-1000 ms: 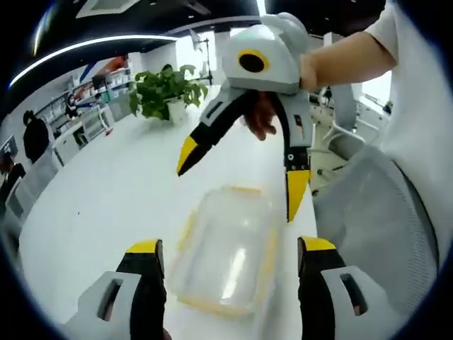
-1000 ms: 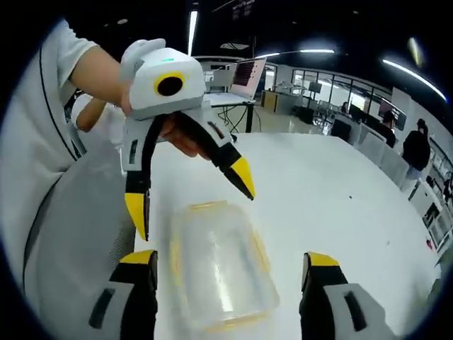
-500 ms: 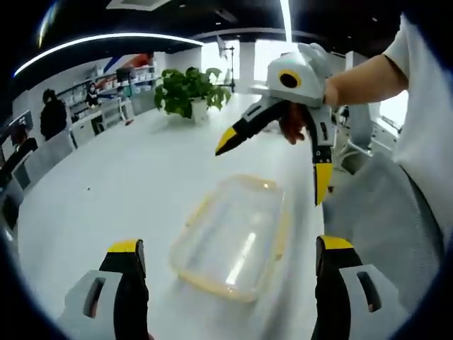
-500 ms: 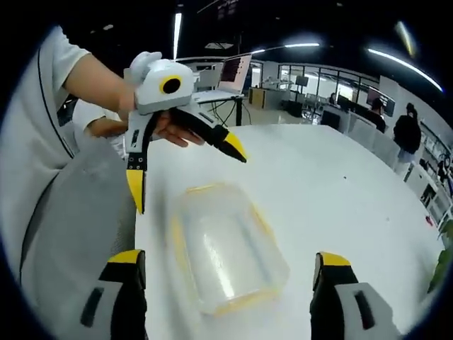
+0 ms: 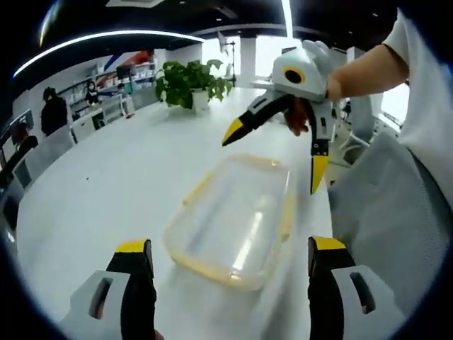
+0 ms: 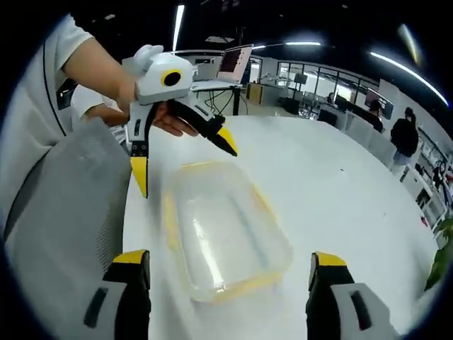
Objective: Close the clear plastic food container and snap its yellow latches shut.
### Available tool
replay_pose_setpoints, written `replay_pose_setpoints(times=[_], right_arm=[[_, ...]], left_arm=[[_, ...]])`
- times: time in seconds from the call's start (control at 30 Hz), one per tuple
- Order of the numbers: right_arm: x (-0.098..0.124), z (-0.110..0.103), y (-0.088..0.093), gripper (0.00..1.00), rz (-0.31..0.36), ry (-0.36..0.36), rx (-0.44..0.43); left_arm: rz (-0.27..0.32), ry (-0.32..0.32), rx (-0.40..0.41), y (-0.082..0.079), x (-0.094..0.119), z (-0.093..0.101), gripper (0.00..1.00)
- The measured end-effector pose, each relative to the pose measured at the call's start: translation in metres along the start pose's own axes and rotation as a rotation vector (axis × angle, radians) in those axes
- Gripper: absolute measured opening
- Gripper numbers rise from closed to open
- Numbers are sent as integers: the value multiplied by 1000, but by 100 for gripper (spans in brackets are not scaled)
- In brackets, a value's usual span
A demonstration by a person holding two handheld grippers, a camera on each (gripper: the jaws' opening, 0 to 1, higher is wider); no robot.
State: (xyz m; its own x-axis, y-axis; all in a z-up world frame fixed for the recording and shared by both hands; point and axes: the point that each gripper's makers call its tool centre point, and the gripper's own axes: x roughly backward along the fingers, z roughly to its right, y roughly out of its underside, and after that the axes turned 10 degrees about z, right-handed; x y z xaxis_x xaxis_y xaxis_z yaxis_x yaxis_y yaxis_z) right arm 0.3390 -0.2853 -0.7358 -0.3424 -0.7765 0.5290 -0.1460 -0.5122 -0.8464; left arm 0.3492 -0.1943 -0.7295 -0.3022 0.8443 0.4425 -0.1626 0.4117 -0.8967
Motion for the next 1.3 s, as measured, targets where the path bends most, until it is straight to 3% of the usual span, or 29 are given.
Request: replay_pose_setpoints(times=[0.27,0.67,1.3], right_arm=[[-5,1,3,85,-7,5,10],[-8,5,8,73,-29,22,28],[-12,-3,7,73,-34,6,45]], left_arm=[[-17,10,-24,4,-10,-1,87],[-19,18,-36,2,-14,-2,78],[-24,23,-50,7,-5,-2,72]])
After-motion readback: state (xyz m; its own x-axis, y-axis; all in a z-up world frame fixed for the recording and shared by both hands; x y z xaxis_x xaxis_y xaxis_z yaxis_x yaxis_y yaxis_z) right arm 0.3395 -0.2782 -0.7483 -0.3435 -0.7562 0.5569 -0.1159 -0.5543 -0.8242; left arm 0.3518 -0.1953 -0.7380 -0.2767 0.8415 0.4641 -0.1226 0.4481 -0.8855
